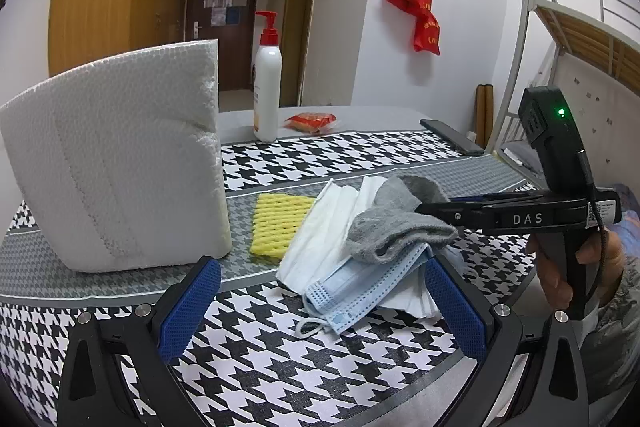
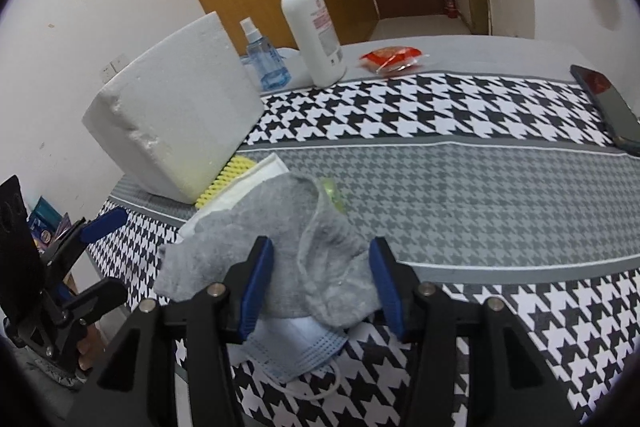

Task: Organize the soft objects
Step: 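Lift the grey sock with the right gripper while the left gripper approaches the blue mask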

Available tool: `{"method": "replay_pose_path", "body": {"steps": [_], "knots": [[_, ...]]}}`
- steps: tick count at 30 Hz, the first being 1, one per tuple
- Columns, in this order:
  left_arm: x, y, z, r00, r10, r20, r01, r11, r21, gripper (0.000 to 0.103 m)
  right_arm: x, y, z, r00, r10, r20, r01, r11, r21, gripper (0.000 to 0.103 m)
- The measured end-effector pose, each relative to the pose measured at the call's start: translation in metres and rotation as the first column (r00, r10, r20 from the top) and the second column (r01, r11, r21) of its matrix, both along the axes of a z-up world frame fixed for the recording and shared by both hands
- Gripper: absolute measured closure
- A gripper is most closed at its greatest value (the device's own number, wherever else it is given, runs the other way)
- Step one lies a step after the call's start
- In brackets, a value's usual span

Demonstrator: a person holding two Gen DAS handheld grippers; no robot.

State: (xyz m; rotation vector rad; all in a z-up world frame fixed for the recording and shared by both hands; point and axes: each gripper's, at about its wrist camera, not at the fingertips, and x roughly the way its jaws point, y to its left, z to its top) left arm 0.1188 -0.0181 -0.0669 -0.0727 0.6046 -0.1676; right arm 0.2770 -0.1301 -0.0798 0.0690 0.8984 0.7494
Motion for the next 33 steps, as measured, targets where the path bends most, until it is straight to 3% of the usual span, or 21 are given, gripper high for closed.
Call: {"method": "replay_pose_path", "body": {"steps": [1, 3, 4, 6, 9, 19, 33], "knots": [[0.0, 0.0, 0.0, 1.0, 0.0, 0.0, 0.0, 1.0, 0.003, 0.001, 0.001, -0.001, 0.0, 1.0, -0.001, -0.001, 0.001, 1.0, 0.004, 0.05], [0.0, 0.0, 0.0, 1.0, 0.003, 0.0, -0.003, 1.0, 0.007, 0.001, 0.001, -0.001, -0.001, 1.0, 0.009, -0.001, -0.009, 1.0, 0.002, 0.068], [0.0, 0.0, 0.0, 1.0, 0.004, -0.001, -0.004, 1.0, 0.006, 0.001, 0.001, -0.001, -0.001, 1.0, 0.013, 0.0, -0.013, 1.0, 0.004, 0.07], [-0.001, 0.0, 0.0, 1.0, 0.007, -0.001, -0.007, 1.0, 0.006, 0.001, 0.0, -0.001, -0.001, 1.0, 0.021, 0.005, -0.021, 1.0, 0.004, 0.086], [-0.001, -0.001, 0.0, 1.0, 0.008, 0.0, -0.008, 1.0, 0.008, 0.001, -0.004, -0.001, 0.004, 0.999, 0.022, 0.026, -0.023, 1.0, 0.01, 0.092], [0.001, -0.006, 0.002, 1.0, -0.003, 0.001, 0.003, 1.0, 0.019, 0.001, -0.022, -0.03, 0.052, 0.993, -0.04, 0.112, 0.027, 0.993, 0.118, 0.092], [0.011, -0.03, 0.003, 0.998, -0.067, -0.011, 0.067, 0.997, 0.024, 0.001, -0.046, -0.078, 0.07, 0.968, -0.176, 0.178, 0.153, 0.979, 0.138, 0.092]]}}
